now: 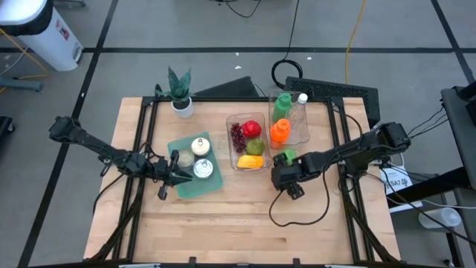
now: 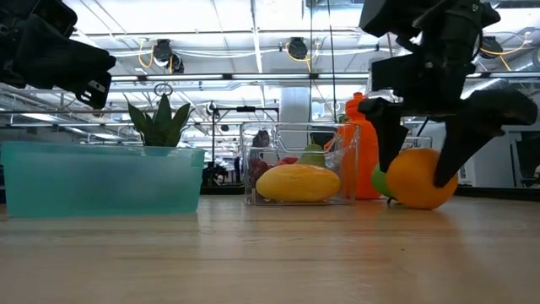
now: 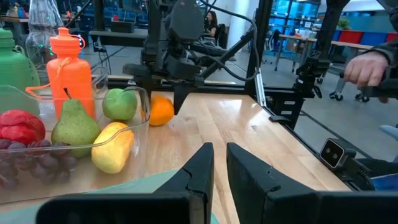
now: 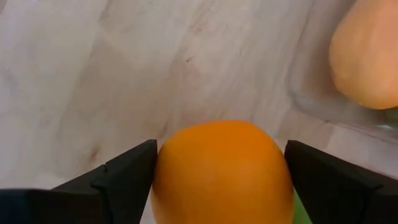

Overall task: Pick & Place Food Item
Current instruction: Put the orange into the bottom transparent bin

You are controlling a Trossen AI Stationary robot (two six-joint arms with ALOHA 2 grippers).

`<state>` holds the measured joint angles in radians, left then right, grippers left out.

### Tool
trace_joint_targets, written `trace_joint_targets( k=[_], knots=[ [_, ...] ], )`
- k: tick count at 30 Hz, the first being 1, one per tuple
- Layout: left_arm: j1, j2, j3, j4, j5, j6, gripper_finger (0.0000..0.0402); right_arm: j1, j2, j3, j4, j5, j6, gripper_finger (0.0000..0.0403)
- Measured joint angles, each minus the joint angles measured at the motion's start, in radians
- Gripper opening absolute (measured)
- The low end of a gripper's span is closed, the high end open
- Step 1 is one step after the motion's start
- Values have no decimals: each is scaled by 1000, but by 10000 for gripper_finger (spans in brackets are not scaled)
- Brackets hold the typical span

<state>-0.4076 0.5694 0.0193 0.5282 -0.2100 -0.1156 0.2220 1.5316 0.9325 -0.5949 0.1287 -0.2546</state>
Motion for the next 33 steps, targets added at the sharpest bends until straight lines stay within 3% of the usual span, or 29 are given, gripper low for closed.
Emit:
trace_joint_targets(
  k=[10,17,23,28,33],
  knots=[
    [0,0,0,-2,1,0,51,89,-1,89,46,1,5,340],
    [0,0,0,-3,1,-3,51,135,-2,132,48,79,8,340],
    [0,0,0,-3,3,-18,51,135,-2,135,-55,55,17,341],
    [-1,0,0,-4,4,-19,51,125,-3,142,-215,19,132,341],
    [-1,0,0,-6,4,-18,51,128,-3,119,-208,0,138,341]
  ],
)
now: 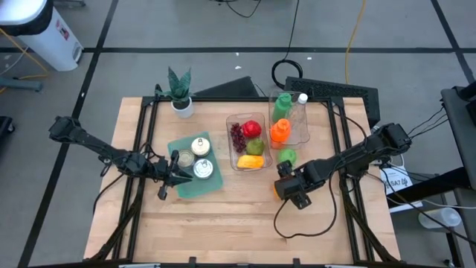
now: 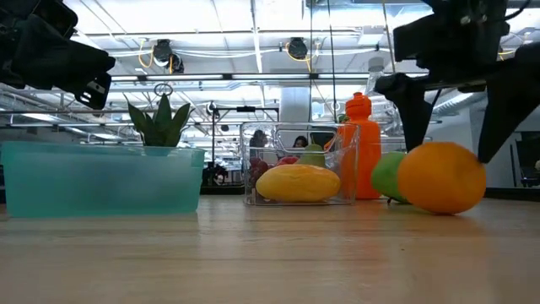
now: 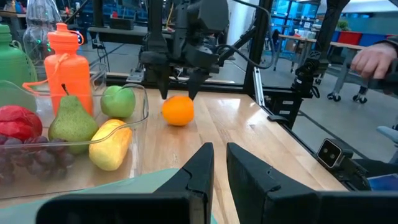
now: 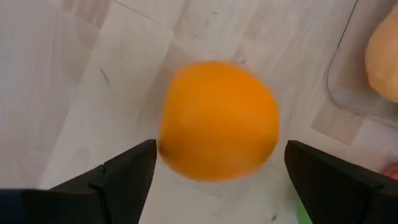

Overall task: Pick & Place Food Item
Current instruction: Put the orange into the bottom transparent bin

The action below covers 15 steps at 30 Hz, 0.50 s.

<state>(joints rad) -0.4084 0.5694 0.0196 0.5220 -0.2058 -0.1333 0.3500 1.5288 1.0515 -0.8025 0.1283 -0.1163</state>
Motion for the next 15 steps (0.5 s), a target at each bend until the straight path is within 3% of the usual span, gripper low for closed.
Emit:
trace_joint_targets(
  k=[15],
  knots=[
    [0,0,0,-3,0,-6,51,-6,-3,-130,331,-21,-55,341]
  ],
)
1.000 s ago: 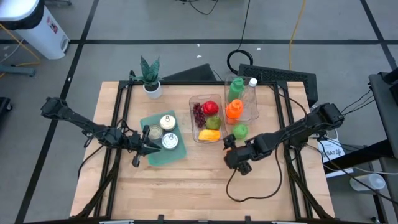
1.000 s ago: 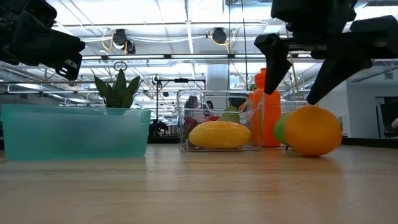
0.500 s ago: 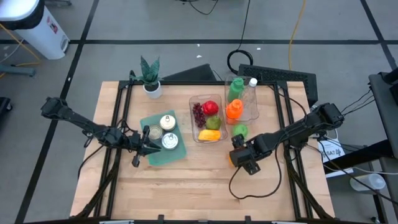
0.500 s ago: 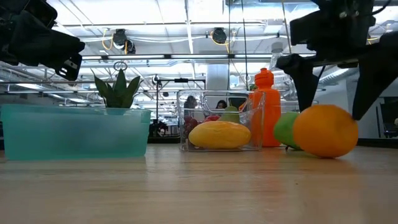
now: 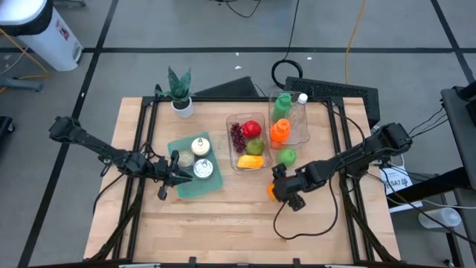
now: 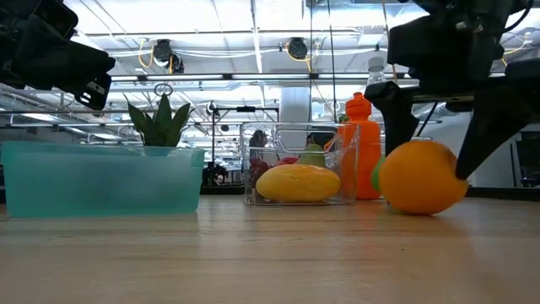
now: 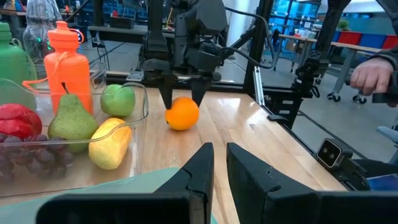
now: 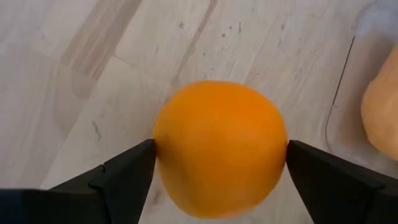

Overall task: Pick & Place Food Item
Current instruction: Put the orange into the bottom transparent bin

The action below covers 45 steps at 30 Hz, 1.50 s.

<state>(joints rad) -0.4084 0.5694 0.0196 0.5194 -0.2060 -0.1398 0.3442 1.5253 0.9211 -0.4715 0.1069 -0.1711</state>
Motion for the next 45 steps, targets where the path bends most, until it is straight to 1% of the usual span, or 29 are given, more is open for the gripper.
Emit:
trace_joint_targets(
  k=[8,11,15,19,23,26,30,36,39,41,45],
  knots=[
    [0,0,0,0,0,1,51,-4,-2,-87,174,-3,11,341],
    [0,0,0,0,0,1,51,-5,-1,-114,246,-4,41,332],
    [0,0,0,0,0,2,51,-5,0,-119,270,-1,85,312],
    [0,0,0,1,0,2,51,-5,0,-120,270,-1,94,291],
    [0,0,0,1,-1,1,51,-5,1,-121,286,6,107,287],
    [0,0,0,1,-1,-1,51,-4,4,-122,331,41,111,286],
    [0,0,0,1,3,-5,51,-4,-9,-118,373,47,96,285],
    [0,0,0,6,23,-5,51,4,-34,-51,391,44,98,284],
    [0,0,0,7,23,-5,51,11,-60,16,405,42,49,284],
    [0,0,0,7,23,-5,51,4,-77,79,427,58,1,284],
    [0,0,0,11,23,-1,51,-50,-92,200,465,216,-107,284]
  ],
)
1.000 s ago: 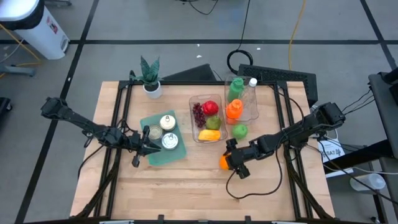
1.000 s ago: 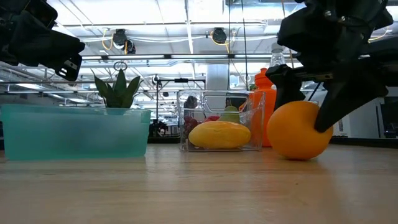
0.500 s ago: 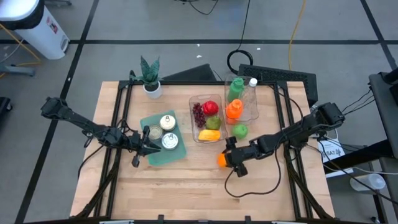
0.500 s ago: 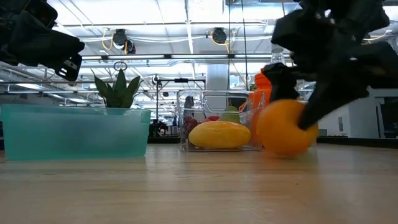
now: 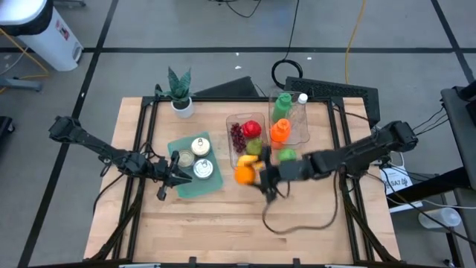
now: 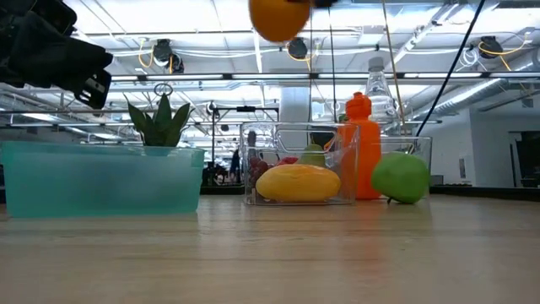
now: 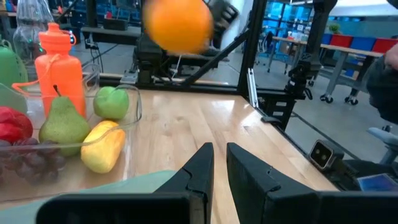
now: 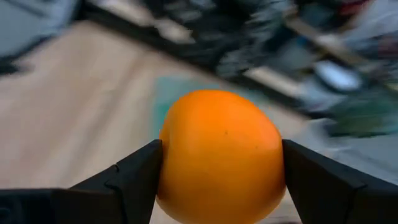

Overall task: Pick & Place Food Item
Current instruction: Put the orange into the bottom transparent bin

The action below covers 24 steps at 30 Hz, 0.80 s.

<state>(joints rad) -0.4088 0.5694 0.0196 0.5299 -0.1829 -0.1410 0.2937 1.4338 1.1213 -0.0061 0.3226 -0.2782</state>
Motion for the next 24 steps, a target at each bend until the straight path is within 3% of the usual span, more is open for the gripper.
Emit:
trace_joint_targets(
  k=[4,14,20,24],
  knots=[
    [0,0,0,6,0,0,51,-120,18,106,-4,23,-89,283],
    [0,0,0,2,2,0,51,-490,157,149,-129,-211,6,283],
    [-19,0,0,-3,2,-2,51,-544,274,147,-138,-276,8,299],
    [-32,0,0,-3,1,7,51,-542,318,147,-170,-334,4,330]
  ],
)
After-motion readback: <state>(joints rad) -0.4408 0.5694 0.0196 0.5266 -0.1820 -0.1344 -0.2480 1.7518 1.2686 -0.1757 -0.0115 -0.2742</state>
